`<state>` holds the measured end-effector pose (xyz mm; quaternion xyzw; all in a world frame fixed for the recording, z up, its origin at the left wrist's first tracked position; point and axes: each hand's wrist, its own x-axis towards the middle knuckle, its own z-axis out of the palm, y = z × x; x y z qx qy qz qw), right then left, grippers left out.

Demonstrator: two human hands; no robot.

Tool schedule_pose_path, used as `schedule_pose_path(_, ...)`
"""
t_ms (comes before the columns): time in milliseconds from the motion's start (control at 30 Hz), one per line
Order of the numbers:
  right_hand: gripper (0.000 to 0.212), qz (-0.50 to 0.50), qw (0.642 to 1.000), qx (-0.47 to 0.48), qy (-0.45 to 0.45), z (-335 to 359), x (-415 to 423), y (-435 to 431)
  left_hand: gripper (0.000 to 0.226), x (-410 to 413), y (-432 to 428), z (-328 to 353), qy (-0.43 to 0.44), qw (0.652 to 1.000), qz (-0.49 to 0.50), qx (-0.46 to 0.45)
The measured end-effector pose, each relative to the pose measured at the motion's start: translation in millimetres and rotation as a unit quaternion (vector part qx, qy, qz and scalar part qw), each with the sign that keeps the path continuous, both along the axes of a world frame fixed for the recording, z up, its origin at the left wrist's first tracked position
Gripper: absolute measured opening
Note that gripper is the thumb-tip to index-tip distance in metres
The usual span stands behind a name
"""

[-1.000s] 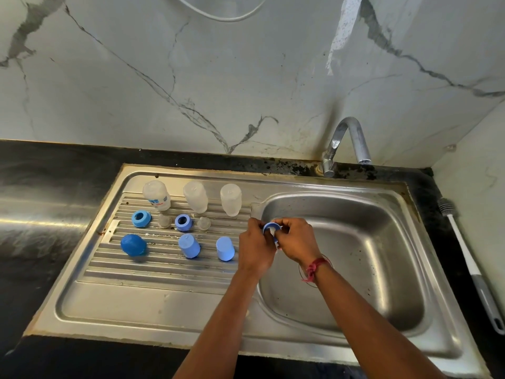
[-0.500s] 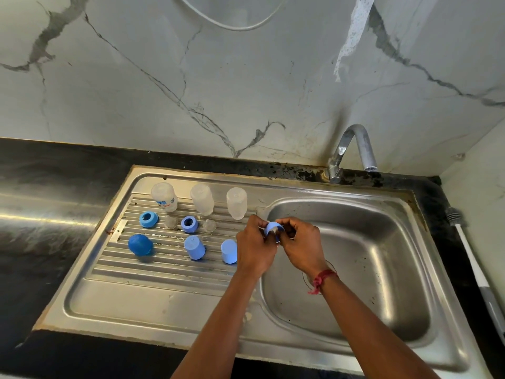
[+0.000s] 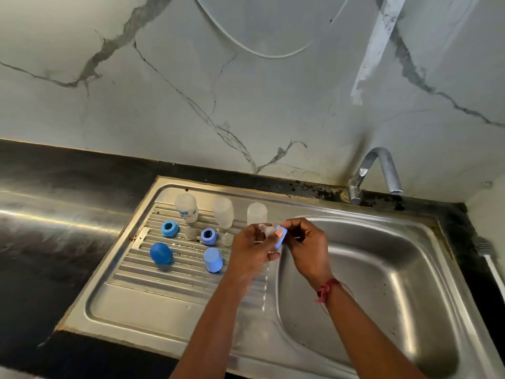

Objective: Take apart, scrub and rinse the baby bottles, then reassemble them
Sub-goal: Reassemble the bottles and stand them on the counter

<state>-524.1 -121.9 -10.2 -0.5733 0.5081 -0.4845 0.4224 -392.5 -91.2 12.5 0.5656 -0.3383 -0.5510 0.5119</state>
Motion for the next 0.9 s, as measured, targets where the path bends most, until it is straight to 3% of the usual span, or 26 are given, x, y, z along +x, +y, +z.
schedule_pose_path(200,0.038,0.002,0.998,0.027,0.054,-3.3,17.8,-15.0,0.022,31.1,-12.7,-0.8,0.025,0.994,0.106,0.011)
schedule_pose_path(333,0.053,0.008,0.981,0.033,0.189,-8.8,29.2,-39.9,0.025,45.8,-17.1,-4.7,0.057,0.986,0.157,0.009)
schedule_pose_path(533,0.079,0.092,0.923,0.05,0.37,-13.8,50.0,-73.0,0.029,57.6,-19.9,-15.8,0.065,0.982,0.177,0.018)
schedule_pose_path(700,0.08,0.141,0.884,0.059,0.441,-15.7,61.0,-85.7,0.023,62.4,-21.8,-14.1,0.072,0.983,0.167,0.012)
schedule_pose_path(900,0.063,0.148,0.889,0.05,0.431,-14.1,56.3,-86.3,0.026,66.8,-16.7,-15.0,0.085,0.982,0.166,0.021)
